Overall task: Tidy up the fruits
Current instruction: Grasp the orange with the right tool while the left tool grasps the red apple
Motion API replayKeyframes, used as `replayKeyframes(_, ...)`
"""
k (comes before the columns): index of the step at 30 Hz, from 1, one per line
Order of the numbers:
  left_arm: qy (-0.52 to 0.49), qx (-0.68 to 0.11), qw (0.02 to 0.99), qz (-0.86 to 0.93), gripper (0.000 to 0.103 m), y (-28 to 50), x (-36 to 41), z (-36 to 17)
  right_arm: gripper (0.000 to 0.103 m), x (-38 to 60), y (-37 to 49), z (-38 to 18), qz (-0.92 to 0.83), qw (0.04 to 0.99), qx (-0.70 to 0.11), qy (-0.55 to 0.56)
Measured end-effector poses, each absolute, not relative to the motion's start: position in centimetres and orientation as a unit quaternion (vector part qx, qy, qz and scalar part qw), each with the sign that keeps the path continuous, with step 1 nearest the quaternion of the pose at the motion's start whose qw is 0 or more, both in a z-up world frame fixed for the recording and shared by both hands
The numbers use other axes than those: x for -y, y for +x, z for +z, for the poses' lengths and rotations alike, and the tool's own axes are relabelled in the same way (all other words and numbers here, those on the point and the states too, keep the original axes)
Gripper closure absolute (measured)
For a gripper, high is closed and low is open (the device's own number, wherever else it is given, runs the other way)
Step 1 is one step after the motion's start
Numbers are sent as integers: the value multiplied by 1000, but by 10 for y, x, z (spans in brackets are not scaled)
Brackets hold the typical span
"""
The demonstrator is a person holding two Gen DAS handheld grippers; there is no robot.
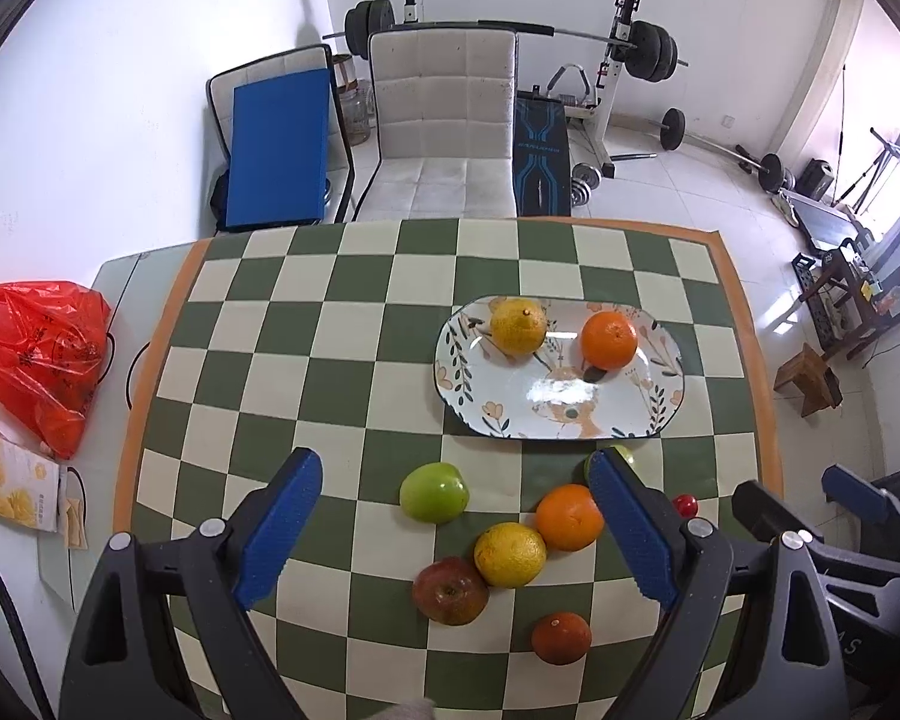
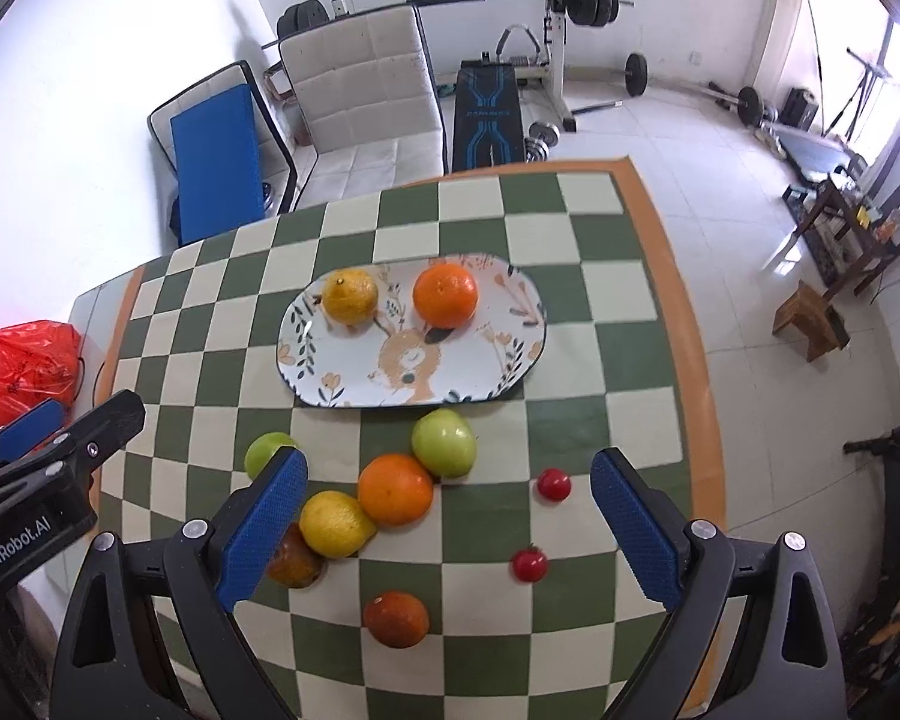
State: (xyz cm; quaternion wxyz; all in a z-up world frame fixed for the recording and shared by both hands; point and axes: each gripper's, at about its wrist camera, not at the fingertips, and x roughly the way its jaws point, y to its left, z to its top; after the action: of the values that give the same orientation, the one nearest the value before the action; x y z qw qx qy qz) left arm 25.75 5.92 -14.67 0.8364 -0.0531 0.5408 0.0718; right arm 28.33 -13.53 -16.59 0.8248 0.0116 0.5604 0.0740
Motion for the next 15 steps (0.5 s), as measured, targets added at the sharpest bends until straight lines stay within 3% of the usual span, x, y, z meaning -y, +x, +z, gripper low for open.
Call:
replayKeyframes(3, -47, -561, 823, 81, 1, 260, -64, -165, 5, 140, 285, -192, 83, 804, -587, 37)
replayKeyframes(7, -29, -599, 793, 109, 1, 259, -73, -206, 6, 145, 293, -253, 94, 755, -642, 94)
replayKeyframes(15, -31, -670, 723, 167, 1, 241, -101, -284, 21, 129, 317, -367, 74, 675, -712, 177)
